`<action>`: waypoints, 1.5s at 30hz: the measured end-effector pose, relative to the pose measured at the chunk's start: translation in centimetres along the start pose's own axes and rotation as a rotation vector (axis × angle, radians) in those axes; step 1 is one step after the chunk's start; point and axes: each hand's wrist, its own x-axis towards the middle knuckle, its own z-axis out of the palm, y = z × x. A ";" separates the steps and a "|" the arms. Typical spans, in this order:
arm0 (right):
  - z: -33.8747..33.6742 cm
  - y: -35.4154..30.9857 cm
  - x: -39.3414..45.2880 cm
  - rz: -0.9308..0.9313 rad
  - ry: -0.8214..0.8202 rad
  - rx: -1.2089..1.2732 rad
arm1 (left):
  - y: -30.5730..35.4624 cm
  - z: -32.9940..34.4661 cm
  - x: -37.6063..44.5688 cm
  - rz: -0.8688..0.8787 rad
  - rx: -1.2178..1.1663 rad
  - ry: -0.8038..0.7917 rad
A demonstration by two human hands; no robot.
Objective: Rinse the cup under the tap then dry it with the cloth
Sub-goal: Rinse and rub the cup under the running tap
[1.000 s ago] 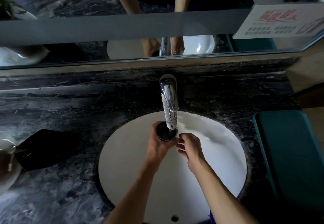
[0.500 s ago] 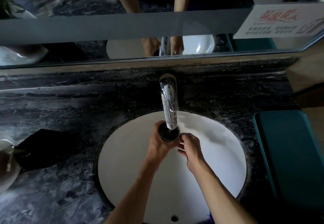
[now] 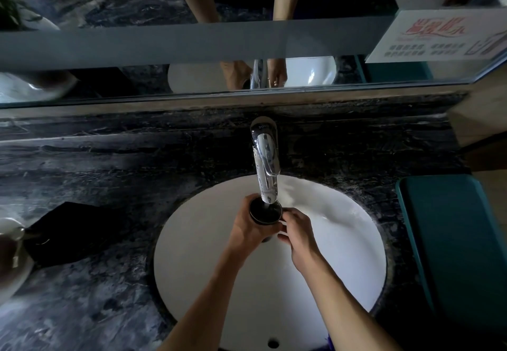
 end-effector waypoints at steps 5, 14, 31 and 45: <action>0.2 0.1 -0.2 -0.054 -0.051 -0.052 | 1.1 -0.3 -0.9 -0.210 -0.225 -0.008; -0.2 0.0 -1.0 -0.067 -0.066 -0.067 | 0.2 0.1 -1.9 -0.641 -0.673 0.065; 0.7 -9.5 -7.1 -0.529 -0.084 0.009 | 3.3 -1.1 -3.4 -0.624 -1.173 0.161; 1.6 -9.3 -6.5 -0.437 -0.090 -0.007 | 4.9 -3.3 -8.0 -0.487 -1.021 0.246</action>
